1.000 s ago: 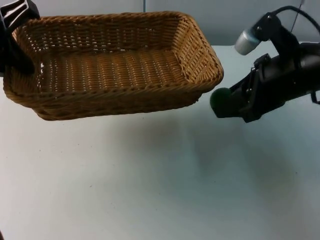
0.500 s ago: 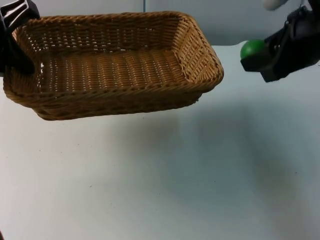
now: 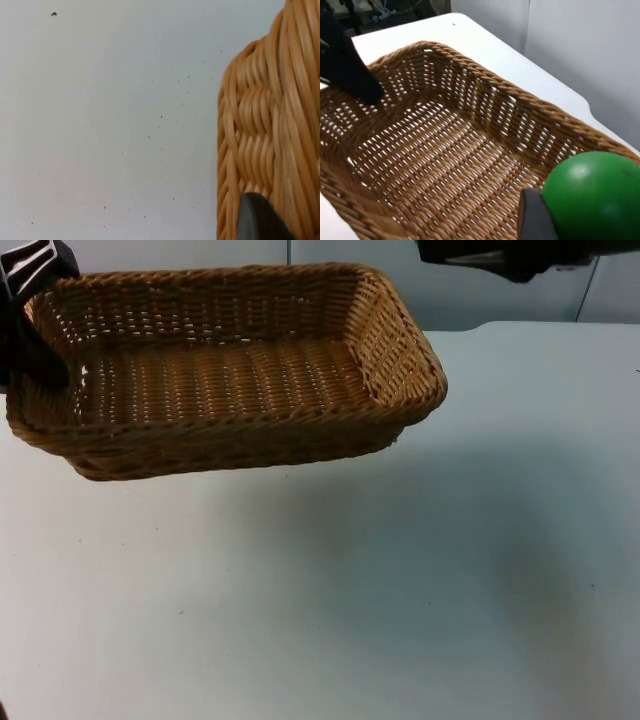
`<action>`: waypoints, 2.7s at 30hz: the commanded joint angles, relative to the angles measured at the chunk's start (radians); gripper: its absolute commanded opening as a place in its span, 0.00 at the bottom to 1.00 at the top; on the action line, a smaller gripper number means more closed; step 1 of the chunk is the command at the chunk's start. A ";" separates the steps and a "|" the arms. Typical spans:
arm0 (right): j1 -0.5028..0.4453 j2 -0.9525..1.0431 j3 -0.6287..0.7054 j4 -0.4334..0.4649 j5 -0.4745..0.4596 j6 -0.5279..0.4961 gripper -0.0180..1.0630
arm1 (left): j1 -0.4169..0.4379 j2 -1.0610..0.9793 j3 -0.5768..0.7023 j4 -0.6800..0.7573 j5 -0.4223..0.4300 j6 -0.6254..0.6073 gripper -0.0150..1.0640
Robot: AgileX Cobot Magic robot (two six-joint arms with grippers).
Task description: Pick up the basket with the left hand and place the ball into the basket with the right hand.
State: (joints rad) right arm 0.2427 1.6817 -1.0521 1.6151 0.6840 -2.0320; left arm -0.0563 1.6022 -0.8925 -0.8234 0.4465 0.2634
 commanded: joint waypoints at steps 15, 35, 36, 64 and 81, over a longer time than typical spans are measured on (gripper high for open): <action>0.257 0.220 -0.251 -0.044 -0.222 0.133 0.01 | 0.004 -0.015 -0.001 -0.026 -0.008 -0.004 0.01; 0.290 0.377 -0.386 -0.127 -0.147 0.254 0.01 | 0.004 -0.015 -0.001 -0.026 -0.008 -0.004 0.01; 0.290 0.377 -0.386 -0.127 -0.147 0.254 0.01 | 0.004 -0.015 -0.001 -0.026 -0.008 -0.004 0.01; 0.328 0.344 -0.386 -0.153 -0.257 0.325 0.57 | 0.004 -0.015 -0.001 -0.026 -0.008 -0.004 0.01; 0.324 -0.114 -0.371 -0.368 -0.335 0.585 0.01 | 0.004 -0.015 -0.001 -0.026 -0.008 -0.004 0.01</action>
State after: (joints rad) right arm 0.5657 1.5886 -1.4342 1.3177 0.3362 -1.5083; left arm -0.0563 1.6022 -0.8925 -0.8195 0.4465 0.2669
